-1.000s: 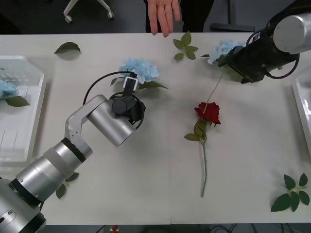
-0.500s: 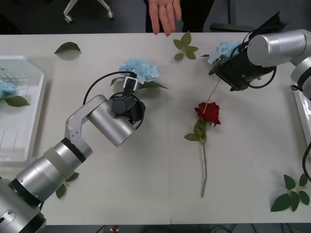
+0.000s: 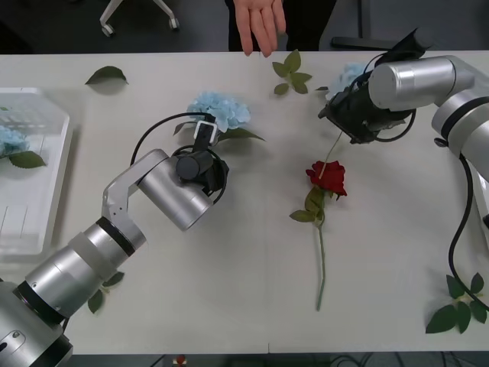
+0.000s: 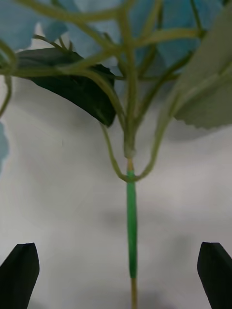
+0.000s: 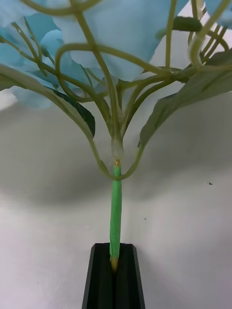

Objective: Place the red flowers into the right box and the blue flowers into the left box. If a person shows an open palm, hand one flower to the person first, then continue sorting.

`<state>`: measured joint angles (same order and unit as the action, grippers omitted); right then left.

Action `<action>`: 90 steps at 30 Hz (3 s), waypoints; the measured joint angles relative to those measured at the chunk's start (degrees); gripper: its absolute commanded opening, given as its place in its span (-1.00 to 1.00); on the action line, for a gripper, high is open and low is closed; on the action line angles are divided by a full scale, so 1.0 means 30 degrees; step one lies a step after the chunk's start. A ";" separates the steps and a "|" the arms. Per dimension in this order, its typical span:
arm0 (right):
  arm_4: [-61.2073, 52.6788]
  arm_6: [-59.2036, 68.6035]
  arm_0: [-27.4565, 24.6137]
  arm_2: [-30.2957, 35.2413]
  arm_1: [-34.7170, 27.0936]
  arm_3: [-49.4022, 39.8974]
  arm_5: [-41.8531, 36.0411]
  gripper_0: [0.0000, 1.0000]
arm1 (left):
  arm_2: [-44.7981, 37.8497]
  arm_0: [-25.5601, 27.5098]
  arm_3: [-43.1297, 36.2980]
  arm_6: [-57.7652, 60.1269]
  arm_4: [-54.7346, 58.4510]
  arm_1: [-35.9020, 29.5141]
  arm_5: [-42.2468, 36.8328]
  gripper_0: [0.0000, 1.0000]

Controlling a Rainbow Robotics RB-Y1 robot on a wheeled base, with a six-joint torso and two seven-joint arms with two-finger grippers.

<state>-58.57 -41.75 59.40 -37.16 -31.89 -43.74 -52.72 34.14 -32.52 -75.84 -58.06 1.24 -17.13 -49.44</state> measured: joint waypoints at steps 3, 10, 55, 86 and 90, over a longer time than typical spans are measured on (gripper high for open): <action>0.0086 0.0000 0.0366 0.0000 0.0474 0.0809 0.0282 0.90 | 0.0000 0.0000 0.0000 0.0000 0.0000 0.0000 0.0000 -1.00; 0.0411 0.0000 0.0859 0.0000 0.1093 0.1543 0.0275 -0.24 | 0.0000 0.0000 -0.0003 0.0000 0.0000 0.0000 0.0000 -1.00; 0.1774 0.0134 0.0861 0.0000 0.2123 0.3448 0.1545 0.80 | 0.0000 0.0000 -0.0004 0.0000 0.0000 0.0000 0.0000 -1.00; 0.3541 0.0210 0.2151 0.0000 0.4251 0.6255 0.2677 -0.92 | 0.0000 0.0000 -0.0006 0.0000 -0.0006 0.0000 0.0000 -1.00; 0.3531 0.0229 0.2202 0.0000 0.4446 0.6303 0.2766 -1.00 | 0.0000 0.0000 -0.0006 0.0000 -0.0007 0.0000 0.0000 -1.00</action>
<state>-47.97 -41.06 66.01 -37.16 -18.56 -24.83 -44.42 34.14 -32.52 -75.86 -58.06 1.22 -17.13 -49.44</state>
